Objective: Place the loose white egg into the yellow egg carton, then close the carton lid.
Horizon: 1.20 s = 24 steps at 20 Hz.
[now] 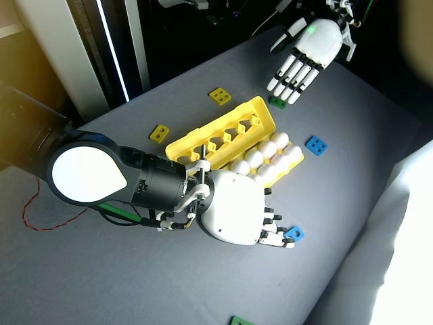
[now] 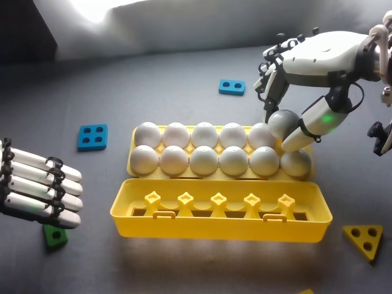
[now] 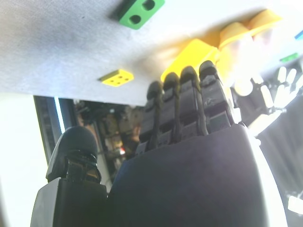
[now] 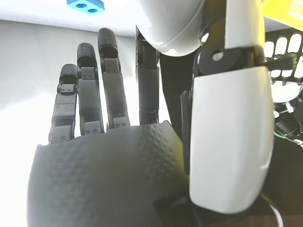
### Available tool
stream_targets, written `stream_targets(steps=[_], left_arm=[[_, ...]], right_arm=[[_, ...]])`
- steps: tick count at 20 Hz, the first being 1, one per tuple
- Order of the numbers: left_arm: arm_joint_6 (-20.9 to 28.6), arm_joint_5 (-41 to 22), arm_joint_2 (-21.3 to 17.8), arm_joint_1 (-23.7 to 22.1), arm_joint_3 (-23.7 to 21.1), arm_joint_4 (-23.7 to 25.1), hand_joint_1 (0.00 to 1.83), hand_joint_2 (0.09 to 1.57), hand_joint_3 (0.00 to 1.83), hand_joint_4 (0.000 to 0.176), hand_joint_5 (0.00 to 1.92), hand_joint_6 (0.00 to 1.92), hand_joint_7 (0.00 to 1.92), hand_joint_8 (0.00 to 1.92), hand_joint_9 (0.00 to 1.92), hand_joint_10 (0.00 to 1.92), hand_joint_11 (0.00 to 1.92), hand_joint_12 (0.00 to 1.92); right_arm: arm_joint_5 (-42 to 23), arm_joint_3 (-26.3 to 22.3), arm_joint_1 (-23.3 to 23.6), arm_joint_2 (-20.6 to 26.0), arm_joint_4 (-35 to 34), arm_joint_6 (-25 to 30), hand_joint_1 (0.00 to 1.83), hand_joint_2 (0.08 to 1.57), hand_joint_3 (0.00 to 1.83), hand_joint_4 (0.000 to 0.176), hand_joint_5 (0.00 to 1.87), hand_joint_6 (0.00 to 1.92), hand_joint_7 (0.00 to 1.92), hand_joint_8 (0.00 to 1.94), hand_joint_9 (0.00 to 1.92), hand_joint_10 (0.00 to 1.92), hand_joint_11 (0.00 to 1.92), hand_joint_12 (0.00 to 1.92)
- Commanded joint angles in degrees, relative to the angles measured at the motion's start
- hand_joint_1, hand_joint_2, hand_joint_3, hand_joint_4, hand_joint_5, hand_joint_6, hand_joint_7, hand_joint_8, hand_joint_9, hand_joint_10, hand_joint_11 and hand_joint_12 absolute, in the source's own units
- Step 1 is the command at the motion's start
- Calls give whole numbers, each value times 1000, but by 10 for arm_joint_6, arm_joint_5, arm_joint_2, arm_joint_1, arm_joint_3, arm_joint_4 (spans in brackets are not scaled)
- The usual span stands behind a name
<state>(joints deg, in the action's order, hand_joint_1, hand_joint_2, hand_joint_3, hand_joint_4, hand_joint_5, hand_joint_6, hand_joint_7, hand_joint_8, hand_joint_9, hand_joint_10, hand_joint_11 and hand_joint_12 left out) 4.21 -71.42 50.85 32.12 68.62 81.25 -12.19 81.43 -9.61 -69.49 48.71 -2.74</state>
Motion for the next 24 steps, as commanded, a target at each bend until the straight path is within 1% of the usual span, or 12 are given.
stream_targets(steps=[1,3,4,5,6,8,12,17,20,21,23,24], left_arm=[[1,-30,-8,-4,2,-38,0,1334,2,0,79,4,66,6,14,6,0,0],[1,-29,-8,-3,2,-38,0,1335,2,0,48,0,43,0,5,1,0,0],[1,-28,-8,-3,1,-38,0,1329,0,0,64,8,55,7,16,6,0,0],[1,-28,-8,-3,1,-38,0,1326,0,0,59,6,50,4,4,1,0,0],[1,-27,-8,-3,2,-38,0,1329,0,0,83,14,71,12,23,9,0,0],[1,-27,-8,-3,2,-38,0,1323,0,0,74,8,65,7,21,7,0,0],[1,-27,-8,-4,1,-38,0,1332,1,0,79,8,67,10,23,7,0,0],[3,-26,-8,-3,-3,-38,0,1326,0,0,89,5,62,1,25,2,0,0],[4,-17,-5,5,-9,-38,0,1323,0,0,83,2,60,1,21,1,0,0],[6,-14,-2,8,-11,-38,0,1323,0,0,100,9,84,11,39,9,0,0],[7,-7,-3,10,-21,-38,0,1325,0,0,64,1,40,1,5,0,0,0],[10,-2,-3,10,-28,-38,0,1328,0,0,80,9,56,9,13,5,0,0]], right_arm=[[-41,-2,-2,8,-13,0,1056,1053,0,176,1107,769,528,5,321,9,0,128],[-41,-2,-2,8,-13,-2,1030,1072,4,176,1038,873,439,1,260,2,0,4],[-41,-2,-3,8,-13,-2,917,945,0,146,889,371,416,7,247,7,0,0],[-41,-2,-3,8,-13,-2,873,908,0,151,896,140,395,4,220,9,0,0],[-41,-2,-3,8,-13,-3,817,879,0,162,869,43,367,0,210,4,0,0],[-41,-2,-3,8,-13,-8,677,858,0,168,812,1,317,0,170,0,0,0],[-41,-2,-3,8,-13,-8,594,801,0,176,673,0,228,0,105,0,0,0],[-63,-5,9,21,5,-15,421,765,0,176,240,0,42,0,0,0,0,0],[-92,-35,35,70,60,-4,384,762,0,151,109,0,41,1,0,0,0,0],[-104,-50,41,91,105,38,400,758,0,153,87,0,28,0,0,0,0,0],[-118,-79,36,129,136,59,411,771,0,125,62,0,33,3,0,0,0,0],[-118,-88,31,145,143,81,359,779,0,92,61,0,34,3,0,0,0,0]])
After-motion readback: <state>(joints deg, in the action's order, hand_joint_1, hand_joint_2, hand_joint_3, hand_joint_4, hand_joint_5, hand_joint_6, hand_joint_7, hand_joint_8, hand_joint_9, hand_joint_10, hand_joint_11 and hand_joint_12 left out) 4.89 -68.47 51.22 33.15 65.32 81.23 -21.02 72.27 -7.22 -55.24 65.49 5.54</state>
